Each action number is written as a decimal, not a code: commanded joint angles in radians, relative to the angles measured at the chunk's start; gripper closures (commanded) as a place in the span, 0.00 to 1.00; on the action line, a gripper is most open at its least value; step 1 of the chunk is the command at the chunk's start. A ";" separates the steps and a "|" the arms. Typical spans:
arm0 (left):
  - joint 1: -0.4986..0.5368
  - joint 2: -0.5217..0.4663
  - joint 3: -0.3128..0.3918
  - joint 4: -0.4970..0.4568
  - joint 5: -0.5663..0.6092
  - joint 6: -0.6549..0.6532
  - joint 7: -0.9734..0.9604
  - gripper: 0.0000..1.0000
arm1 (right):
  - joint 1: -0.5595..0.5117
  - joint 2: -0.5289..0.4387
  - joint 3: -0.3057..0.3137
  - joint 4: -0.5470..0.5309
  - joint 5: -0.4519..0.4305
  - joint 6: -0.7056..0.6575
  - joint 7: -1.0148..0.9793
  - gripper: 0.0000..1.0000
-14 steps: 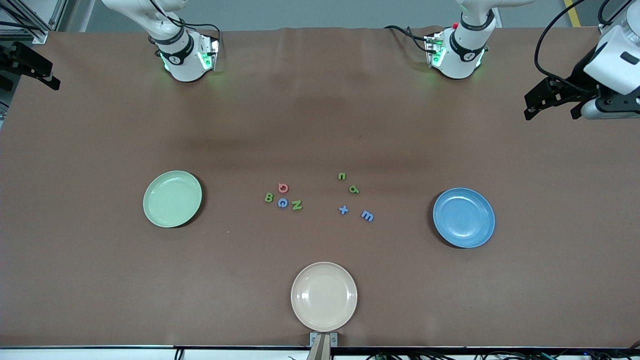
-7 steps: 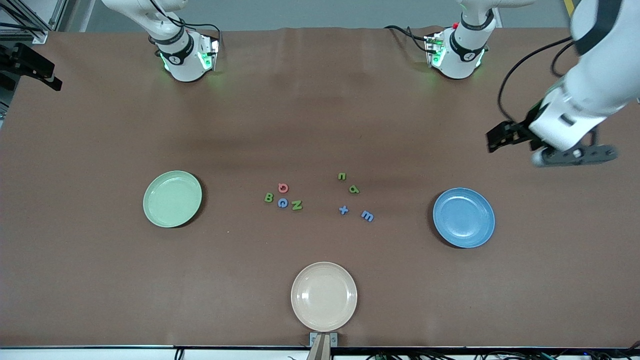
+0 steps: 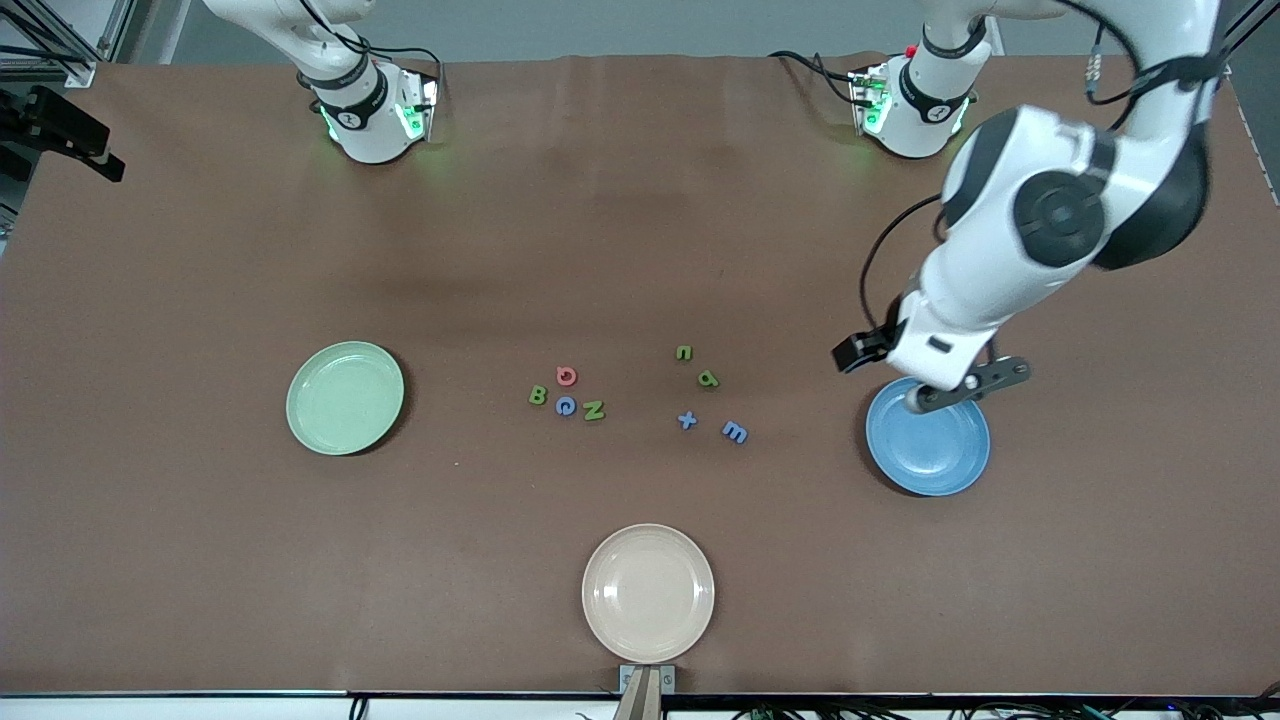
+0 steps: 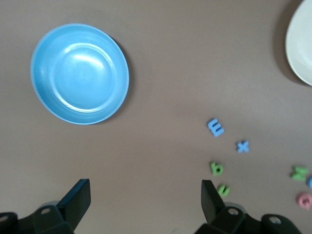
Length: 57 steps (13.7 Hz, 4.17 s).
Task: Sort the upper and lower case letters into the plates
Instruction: 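Reach the left gripper to the blue e and grasp it, then drop the e onto the blue plate while the right gripper grasps B, then carry the B to the green plate while the left gripper grasps b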
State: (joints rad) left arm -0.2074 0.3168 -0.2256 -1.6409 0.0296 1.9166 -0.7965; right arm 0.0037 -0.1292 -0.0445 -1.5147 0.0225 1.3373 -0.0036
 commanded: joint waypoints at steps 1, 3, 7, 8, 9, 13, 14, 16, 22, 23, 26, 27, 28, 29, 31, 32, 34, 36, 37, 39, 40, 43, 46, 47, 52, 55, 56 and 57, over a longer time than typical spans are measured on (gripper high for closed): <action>-0.058 0.097 0.003 0.006 0.055 0.112 -0.203 0.00 | -0.004 0.003 -0.006 0.004 0.023 0.000 0.013 0.00; -0.090 0.183 0.003 0.012 0.093 0.206 -0.333 0.00 | -0.004 0.039 -0.008 0.004 0.022 0.016 0.008 0.00; -0.144 0.321 0.003 0.015 0.185 0.341 -0.581 0.03 | -0.005 0.109 -0.008 -0.004 0.016 0.106 0.007 0.00; -0.156 0.347 0.003 0.023 0.194 0.351 -0.610 0.05 | -0.008 0.143 -0.008 -0.002 0.017 0.144 0.007 0.00; -0.162 0.366 0.003 0.029 0.194 0.361 -0.631 0.08 | -0.007 0.196 -0.008 -0.002 0.019 0.211 0.005 0.00; -0.179 0.422 0.008 0.038 0.193 0.438 -0.690 0.21 | 0.056 0.319 -0.001 -0.013 0.023 0.308 0.034 0.00; -0.179 0.441 0.008 0.065 0.188 0.438 -0.693 0.24 | 0.083 0.336 0.000 -0.022 0.027 0.324 0.116 0.00; -0.182 0.488 0.008 0.117 0.190 0.438 -0.728 0.28 | 0.154 0.368 0.000 -0.045 0.027 0.351 0.304 0.00; -0.202 0.531 0.017 0.158 0.193 0.438 -0.751 0.43 | 0.334 0.434 -0.002 -0.299 0.111 0.741 0.484 0.00; -0.202 0.533 0.017 0.158 0.193 0.438 -0.751 0.48 | 0.352 0.453 -0.002 -0.344 0.111 0.813 0.484 0.00; -0.201 0.545 0.019 0.158 0.193 0.438 -0.747 0.71 | 0.432 0.548 -0.003 -0.381 0.100 0.972 0.607 0.00; -0.201 0.539 0.020 0.158 0.202 0.438 -0.742 0.85 | 0.453 0.578 -0.005 -0.381 0.096 1.006 0.632 0.03; -0.190 0.524 0.023 0.158 0.222 0.427 -0.744 0.95 | 0.463 0.595 -0.005 -0.381 0.094 1.031 0.642 0.16; -0.179 0.506 0.028 0.155 0.233 0.424 -0.741 1.00 | 0.470 0.603 -0.005 -0.378 0.094 1.042 0.643 0.32; -0.135 0.444 0.032 0.144 0.239 0.389 -0.725 1.00 | 0.481 0.629 -0.005 -0.377 0.094 1.068 0.663 0.42; -0.112 0.405 0.032 0.127 0.239 0.345 -0.686 1.00 | 0.489 0.646 -0.006 -0.377 0.094 1.089 0.681 0.42; -0.029 0.317 0.025 0.055 0.237 0.299 -0.522 1.00 | 0.510 0.678 -0.008 -0.374 0.094 1.128 0.709 0.42; 0.049 0.254 0.017 -0.049 0.237 0.303 -0.370 1.00 | 0.510 0.704 -0.006 -0.371 0.094 1.177 0.717 0.42; 0.075 0.239 0.017 -0.083 0.237 0.305 -0.321 1.00 | 0.512 0.720 -0.006 -0.363 0.094 1.192 0.735 0.42; 0.146 0.237 0.015 -0.134 0.239 0.314 -0.230 0.98 | 0.529 0.740 -0.005 -0.340 0.096 1.194 0.775 0.42; 0.170 0.242 0.017 -0.160 0.239 0.332 -0.198 0.96 | 0.535 0.744 -0.005 -0.335 0.096 1.194 0.787 0.42; 0.203 0.229 0.017 -0.247 0.256 0.390 -0.174 0.67 | 0.545 0.752 -0.005 -0.335 0.096 1.195 0.789 0.42; 0.203 0.191 0.017 -0.278 0.257 0.389 -0.188 0.00 | 0.567 0.763 -0.005 -0.335 0.099 1.203 0.806 0.42; 0.192 0.182 0.014 -0.272 0.253 0.386 -0.206 0.00 | 0.579 0.767 -0.005 -0.335 0.097 1.214 0.815 0.42; 0.093 0.235 -0.070 -0.137 0.251 0.384 -0.467 0.00 | 0.598 0.773 -0.005 -0.337 0.097 1.211 0.827 0.50; -0.012 0.324 -0.070 -0.024 0.248 0.386 -0.570 0.00 | 0.599 0.773 -0.006 -0.337 0.096 1.206 0.827 0.92; -0.039 0.347 -0.070 -0.001 0.251 0.386 -0.613 0.00 | 0.599 0.772 -0.006 -0.337 0.096 1.206 0.826 0.99; -0.052 0.357 -0.070 0.003 0.253 0.386 -0.637 0.00 | 0.599 0.770 -0.008 -0.337 0.094 1.206 0.824 1.00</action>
State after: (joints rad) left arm -0.2341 0.6079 -0.2990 -1.7079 0.2634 2.3051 -1.3818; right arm 0.5862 0.6367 -0.0401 -1.8534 0.1192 2.5403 0.8017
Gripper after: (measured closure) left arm 0.000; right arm 0.722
